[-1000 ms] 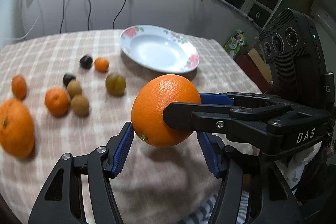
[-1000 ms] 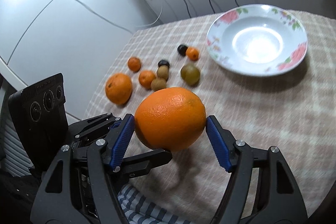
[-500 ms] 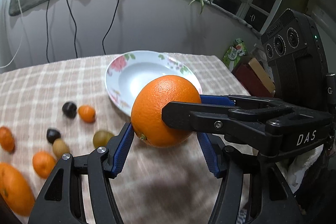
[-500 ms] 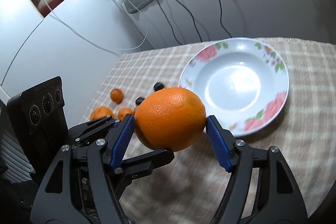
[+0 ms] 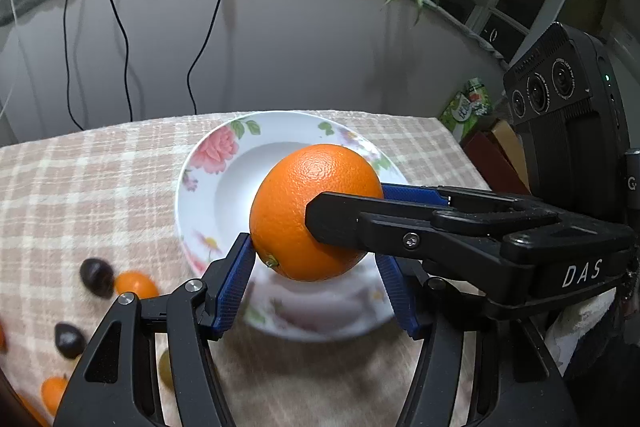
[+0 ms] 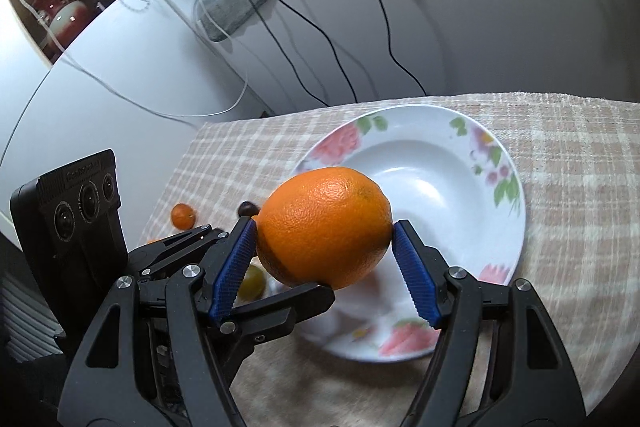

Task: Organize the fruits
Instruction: 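Carry the large orange with the left gripper over the white plate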

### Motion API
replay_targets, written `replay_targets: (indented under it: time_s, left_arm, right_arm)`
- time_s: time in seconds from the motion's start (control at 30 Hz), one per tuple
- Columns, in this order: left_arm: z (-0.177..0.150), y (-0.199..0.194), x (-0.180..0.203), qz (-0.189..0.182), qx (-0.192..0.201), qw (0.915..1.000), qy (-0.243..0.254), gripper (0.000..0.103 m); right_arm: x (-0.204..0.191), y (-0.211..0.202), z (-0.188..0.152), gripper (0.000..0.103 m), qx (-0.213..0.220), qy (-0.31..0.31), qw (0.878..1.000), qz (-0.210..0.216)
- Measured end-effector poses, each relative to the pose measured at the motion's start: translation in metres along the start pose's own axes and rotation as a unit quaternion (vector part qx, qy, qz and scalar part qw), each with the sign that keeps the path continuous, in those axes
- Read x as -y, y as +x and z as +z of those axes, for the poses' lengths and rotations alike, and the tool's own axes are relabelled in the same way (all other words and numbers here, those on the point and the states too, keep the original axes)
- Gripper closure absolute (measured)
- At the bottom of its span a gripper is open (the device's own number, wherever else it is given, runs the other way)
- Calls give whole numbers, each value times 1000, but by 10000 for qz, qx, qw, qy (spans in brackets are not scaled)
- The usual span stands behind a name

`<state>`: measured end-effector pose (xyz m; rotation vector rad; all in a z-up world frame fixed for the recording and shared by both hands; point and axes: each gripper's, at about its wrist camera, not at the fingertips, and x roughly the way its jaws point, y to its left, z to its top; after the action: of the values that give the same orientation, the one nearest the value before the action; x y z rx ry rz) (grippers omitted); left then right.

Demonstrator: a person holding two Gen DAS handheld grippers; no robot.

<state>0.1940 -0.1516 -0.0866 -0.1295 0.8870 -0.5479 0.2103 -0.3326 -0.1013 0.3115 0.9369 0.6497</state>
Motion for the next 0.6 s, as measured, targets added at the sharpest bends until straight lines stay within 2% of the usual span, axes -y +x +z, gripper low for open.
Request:
replay_targets:
  time_s: [0.37,0.6]
  left_arm:
    - [12,25,-1,148,-106,9998,-11,41]
    - [14,28,3,212,-110,9997,35,41]
  right_arm:
    - [19,15,14,30,-76,25,9999,-77]
    - [20,15,15,30,-59,15,10000,-73]
